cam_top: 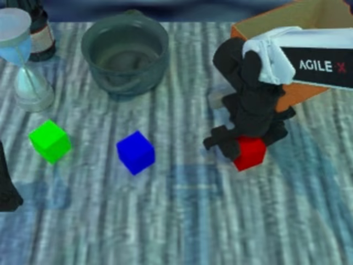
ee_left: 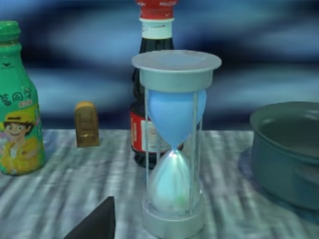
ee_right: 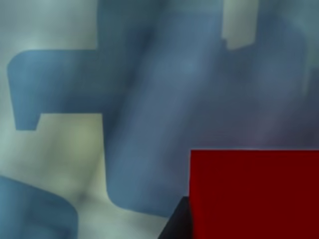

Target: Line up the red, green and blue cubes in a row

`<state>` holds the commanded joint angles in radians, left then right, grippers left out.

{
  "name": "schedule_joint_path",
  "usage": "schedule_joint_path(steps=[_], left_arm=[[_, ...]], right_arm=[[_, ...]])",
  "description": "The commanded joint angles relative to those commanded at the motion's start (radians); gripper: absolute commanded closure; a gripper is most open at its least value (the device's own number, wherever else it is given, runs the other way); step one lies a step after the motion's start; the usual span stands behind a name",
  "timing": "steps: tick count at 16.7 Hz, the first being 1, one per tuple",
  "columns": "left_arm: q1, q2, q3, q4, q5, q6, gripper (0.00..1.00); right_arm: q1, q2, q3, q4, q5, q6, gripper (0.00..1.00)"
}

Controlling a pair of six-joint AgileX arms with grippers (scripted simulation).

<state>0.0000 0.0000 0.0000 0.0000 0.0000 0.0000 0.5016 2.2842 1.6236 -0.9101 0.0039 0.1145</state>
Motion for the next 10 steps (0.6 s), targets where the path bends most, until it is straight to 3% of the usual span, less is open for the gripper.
schedule_joint_path(steps=[5, 10], left_arm=[[0.0, 0.0, 0.0, 0.0, 0.0, 0.0, 0.0], [0.0, 0.0, 0.0, 0.0, 0.0, 0.0, 0.0]], right_arm=[[-0.001, -0.029, 0.023, -0.025, 0.002, -0.001, 1.0], [0.004, -0.078, 0.133, -0.197, 0.002, -0.001, 1.0]])
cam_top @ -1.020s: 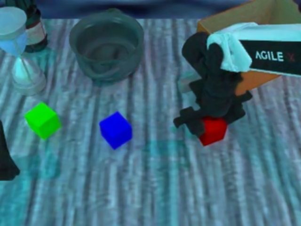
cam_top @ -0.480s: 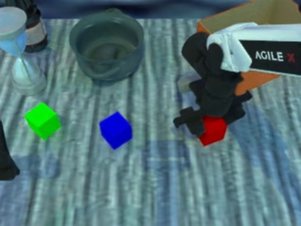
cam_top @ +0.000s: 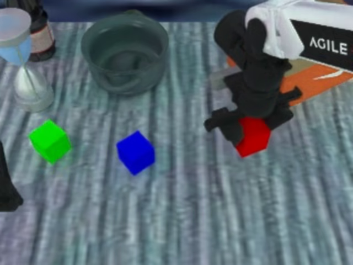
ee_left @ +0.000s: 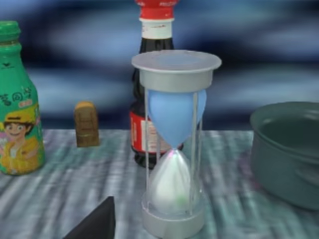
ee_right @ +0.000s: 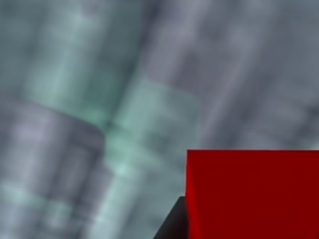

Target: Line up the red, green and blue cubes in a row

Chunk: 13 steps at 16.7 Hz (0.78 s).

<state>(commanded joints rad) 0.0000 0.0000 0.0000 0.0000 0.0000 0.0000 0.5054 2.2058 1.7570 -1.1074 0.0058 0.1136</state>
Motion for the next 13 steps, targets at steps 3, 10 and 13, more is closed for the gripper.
schedule_joint_path(steps=[3, 10, 13], left_arm=[[0.0, 0.0, 0.0, 0.0, 0.0, 0.0, 0.0], [0.0, 0.0, 0.0, 0.0, 0.0, 0.0, 0.0], [0.0, 0.0, 0.0, 0.0, 0.0, 0.0, 0.0]], right_arm=[[0.002, -0.022, 0.035, -0.048, 0.0, -0.002, 1.0], [0.047, -0.002, 0.064, -0.062, 0.002, 0.067, 1.0], [0.144, 0.023, 0.114, -0.093, 0.006, 0.227, 1.0]])
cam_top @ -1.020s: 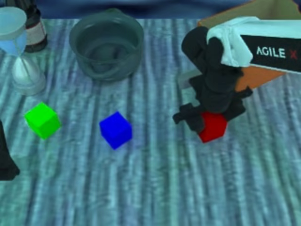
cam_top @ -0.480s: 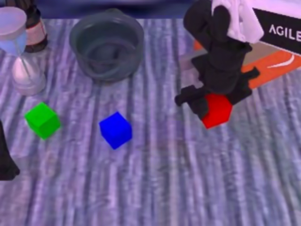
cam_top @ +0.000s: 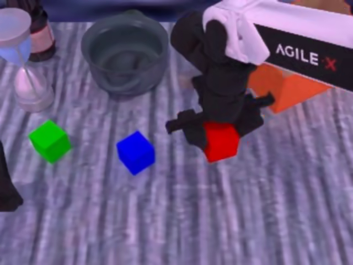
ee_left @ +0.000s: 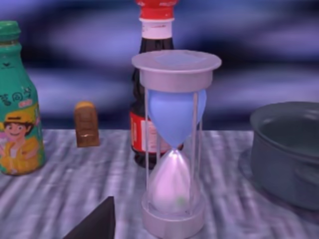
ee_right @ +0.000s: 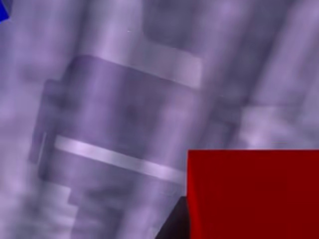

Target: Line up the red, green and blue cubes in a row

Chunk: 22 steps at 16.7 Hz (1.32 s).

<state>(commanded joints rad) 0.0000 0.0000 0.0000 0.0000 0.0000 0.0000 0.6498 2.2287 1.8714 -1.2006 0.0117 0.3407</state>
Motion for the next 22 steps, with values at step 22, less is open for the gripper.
schedule_joint_path(steps=[22], left_arm=[[0.0, 0.0, 0.0, 0.0, 0.0, 0.0, 0.0]], right_arm=[[0.401, 0.073, 0.027, 0.056, 0.017, 0.72, 1.0]])
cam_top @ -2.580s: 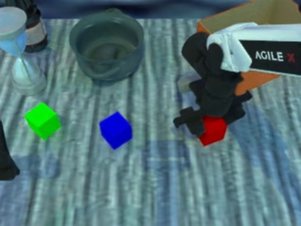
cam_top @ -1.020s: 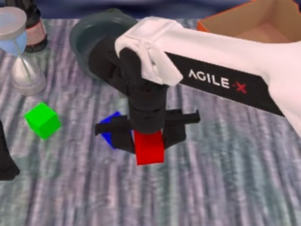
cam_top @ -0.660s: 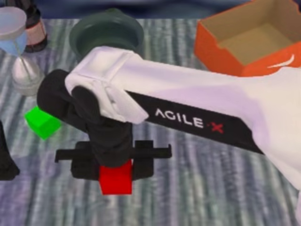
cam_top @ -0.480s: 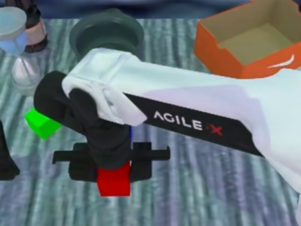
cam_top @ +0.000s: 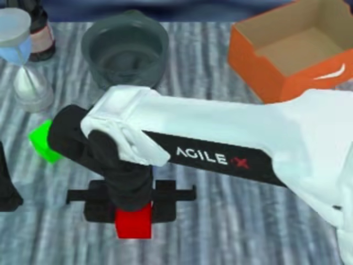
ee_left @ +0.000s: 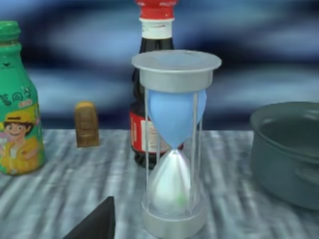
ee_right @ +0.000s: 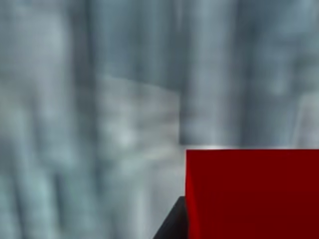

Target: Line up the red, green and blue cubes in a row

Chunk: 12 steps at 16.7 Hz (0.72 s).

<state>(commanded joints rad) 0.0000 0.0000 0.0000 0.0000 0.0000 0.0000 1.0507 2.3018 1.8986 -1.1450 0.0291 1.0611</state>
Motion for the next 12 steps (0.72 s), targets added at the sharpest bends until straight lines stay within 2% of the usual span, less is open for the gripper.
schedule_joint_path(steps=[3, 7, 12], left_arm=[[0.0, 0.0, 0.0, 0.0, 0.0, 0.0, 0.0], [0.0, 0.0, 0.0, 0.0, 0.0, 0.0, 0.0], [0.0, 0.0, 0.0, 0.0, 0.0, 0.0, 0.0]], right_arm=[[0.004, 0.018, -0.071, 0.082, 0.0, 0.0, 1.0], [0.005, 0.02, -0.077, 0.088, 0.0, 0.0, 1.0], [0.005, 0.02, -0.077, 0.088, 0.0, 0.0, 0.62]])
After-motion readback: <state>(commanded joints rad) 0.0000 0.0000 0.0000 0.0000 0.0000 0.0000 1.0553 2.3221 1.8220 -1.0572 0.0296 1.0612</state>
